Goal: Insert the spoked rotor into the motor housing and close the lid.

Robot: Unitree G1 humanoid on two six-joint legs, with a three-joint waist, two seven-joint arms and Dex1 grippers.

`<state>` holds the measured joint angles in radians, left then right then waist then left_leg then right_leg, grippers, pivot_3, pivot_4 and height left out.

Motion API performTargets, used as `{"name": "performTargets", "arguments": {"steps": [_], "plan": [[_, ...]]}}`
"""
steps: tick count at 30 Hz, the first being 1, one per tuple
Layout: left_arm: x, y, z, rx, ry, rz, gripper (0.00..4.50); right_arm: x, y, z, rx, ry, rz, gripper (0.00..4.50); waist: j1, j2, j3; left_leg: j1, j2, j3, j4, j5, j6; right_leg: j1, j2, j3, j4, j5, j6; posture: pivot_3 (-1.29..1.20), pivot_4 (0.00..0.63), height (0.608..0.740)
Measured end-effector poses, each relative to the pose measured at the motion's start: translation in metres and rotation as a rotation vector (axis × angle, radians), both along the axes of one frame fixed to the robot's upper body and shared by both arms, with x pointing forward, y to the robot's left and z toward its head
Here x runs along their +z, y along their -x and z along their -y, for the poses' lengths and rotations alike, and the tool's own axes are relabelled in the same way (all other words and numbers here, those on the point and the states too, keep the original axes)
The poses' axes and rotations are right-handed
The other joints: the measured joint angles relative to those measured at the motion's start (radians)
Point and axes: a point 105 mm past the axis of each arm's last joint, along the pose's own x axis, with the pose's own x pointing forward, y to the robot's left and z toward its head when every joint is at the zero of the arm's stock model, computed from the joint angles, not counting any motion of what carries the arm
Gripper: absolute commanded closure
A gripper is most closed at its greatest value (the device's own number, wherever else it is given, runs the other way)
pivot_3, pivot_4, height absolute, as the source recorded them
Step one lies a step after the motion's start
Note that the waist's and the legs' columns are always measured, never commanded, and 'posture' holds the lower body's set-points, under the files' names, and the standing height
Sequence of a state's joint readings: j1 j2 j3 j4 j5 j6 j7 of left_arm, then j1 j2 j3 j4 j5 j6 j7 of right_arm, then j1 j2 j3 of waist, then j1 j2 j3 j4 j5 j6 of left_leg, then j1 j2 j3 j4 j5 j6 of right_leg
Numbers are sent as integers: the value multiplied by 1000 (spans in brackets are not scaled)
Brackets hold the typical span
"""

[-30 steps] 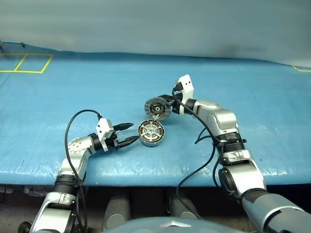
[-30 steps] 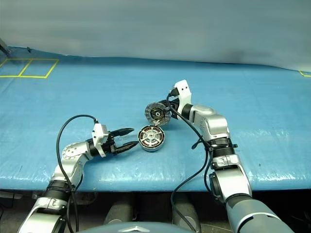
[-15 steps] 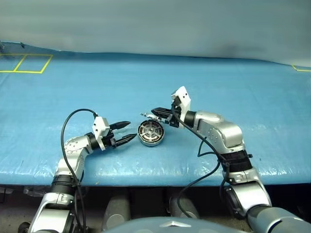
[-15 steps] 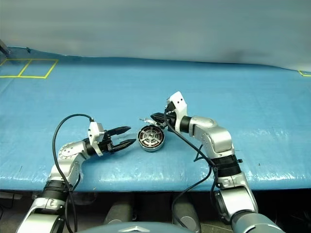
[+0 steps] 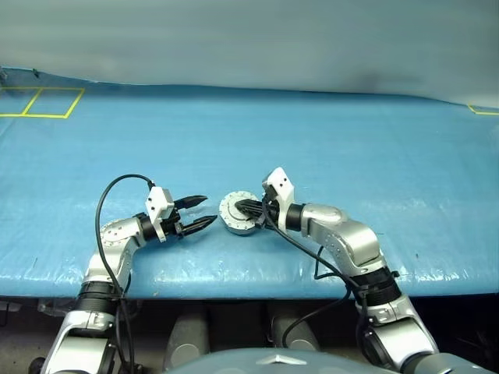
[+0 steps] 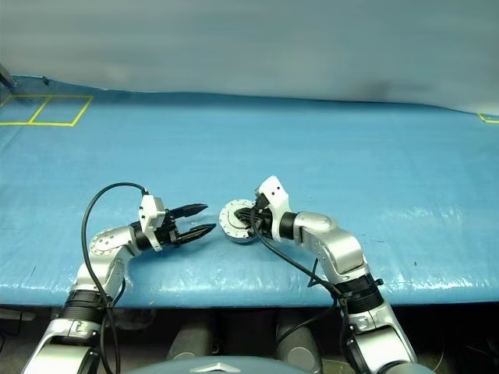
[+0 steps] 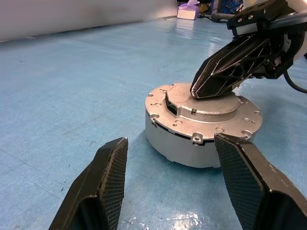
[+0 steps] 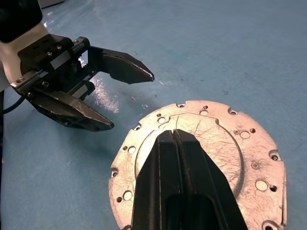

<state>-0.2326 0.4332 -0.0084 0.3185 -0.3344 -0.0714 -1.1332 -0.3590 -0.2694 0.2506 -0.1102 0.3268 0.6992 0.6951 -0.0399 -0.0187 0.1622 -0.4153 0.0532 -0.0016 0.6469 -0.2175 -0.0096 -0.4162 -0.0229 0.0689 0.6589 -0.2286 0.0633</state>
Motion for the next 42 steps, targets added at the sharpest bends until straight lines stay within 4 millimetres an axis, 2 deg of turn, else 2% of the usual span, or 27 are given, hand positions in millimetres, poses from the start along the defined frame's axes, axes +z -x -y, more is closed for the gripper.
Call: {"name": "performTargets", "arguments": {"steps": [15, 19, 26, 38, 42], "plan": [[-5, 4, 5, -25, 3, -31, 1377, -4, 6, 1, -7, 0, 83, 4453, 2, -2, -2, 2, 0, 0, 0, 0, 0, 2, 0, 0, 0, -1, -1, 0, 150, 740], [-6, 5, 9, -35, 9, -29, 1377, -2, 1, 6, -77, 9, 137, 3571, 2, -2, -2, 2, 0, 0, 0, 0, 0, 1, 0, 0, 0, -1, -1, 0, 150, 740], [-6, 5, 10, -38, 10, -27, 1377, 6, -4, 13, -174, 12, 200, 1218, 2, -2, -1, 0, 0, 0, 0, 0, 0, 0, 0, 0, 0, -1, -1, 0, 150, 740], [-7, 7, 10, -45, 9, -23, 1377, 6, 5, -2, -122, -27, 160, 1218, 2, -2, -1, 0, 0, 0, 0, 0, 0, 0, 0, 0, 0, -1, -1, 0, 150, 740], [-7, 8, 9, -45, 7, -20, 1377, -1, 3, -1, -135, -17, 140, 1218, 2, -2, -1, 0, 0, 0, 0, 0, 0, 0, 0, 0, 0, -1, -1, 0, 150, 740]]}}
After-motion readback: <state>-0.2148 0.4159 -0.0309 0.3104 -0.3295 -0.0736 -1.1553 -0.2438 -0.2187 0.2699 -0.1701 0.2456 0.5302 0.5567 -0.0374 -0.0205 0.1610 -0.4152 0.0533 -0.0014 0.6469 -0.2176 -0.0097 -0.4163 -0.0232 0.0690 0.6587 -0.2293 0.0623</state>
